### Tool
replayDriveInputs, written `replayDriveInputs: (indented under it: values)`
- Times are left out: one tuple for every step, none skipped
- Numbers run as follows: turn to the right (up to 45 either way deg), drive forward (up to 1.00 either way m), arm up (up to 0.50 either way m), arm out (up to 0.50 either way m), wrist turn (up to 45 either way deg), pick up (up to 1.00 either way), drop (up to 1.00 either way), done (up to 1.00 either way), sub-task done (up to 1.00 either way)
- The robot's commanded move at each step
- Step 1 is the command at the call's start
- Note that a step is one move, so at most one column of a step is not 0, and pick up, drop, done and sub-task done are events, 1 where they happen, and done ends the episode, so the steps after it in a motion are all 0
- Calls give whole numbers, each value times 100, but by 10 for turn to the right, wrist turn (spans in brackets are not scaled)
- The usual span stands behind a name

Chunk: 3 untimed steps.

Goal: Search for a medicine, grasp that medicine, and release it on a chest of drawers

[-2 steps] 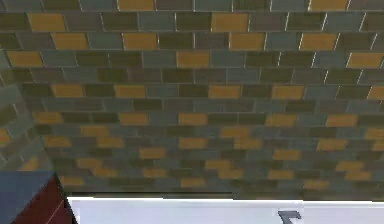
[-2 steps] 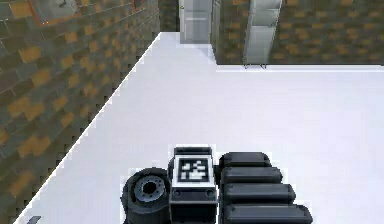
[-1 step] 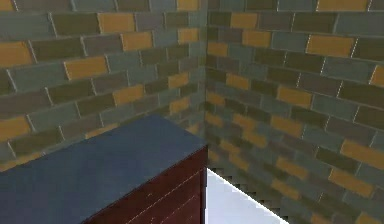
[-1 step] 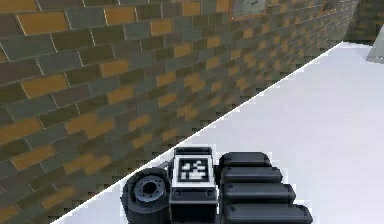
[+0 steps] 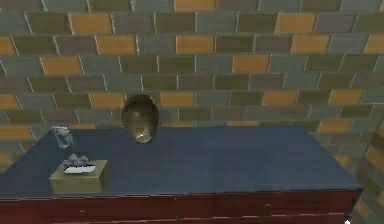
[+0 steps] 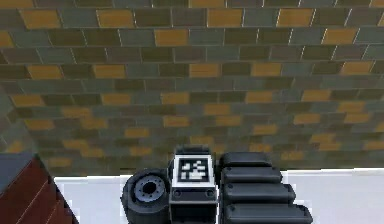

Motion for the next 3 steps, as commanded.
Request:
replayDriveInputs:
  values:
    - [450,0,0,0,0,0,0,0,0]
    - [450,0,0,0,0,0,0,0,0]
    - [60,0,0,0,0,0,0,0,0]
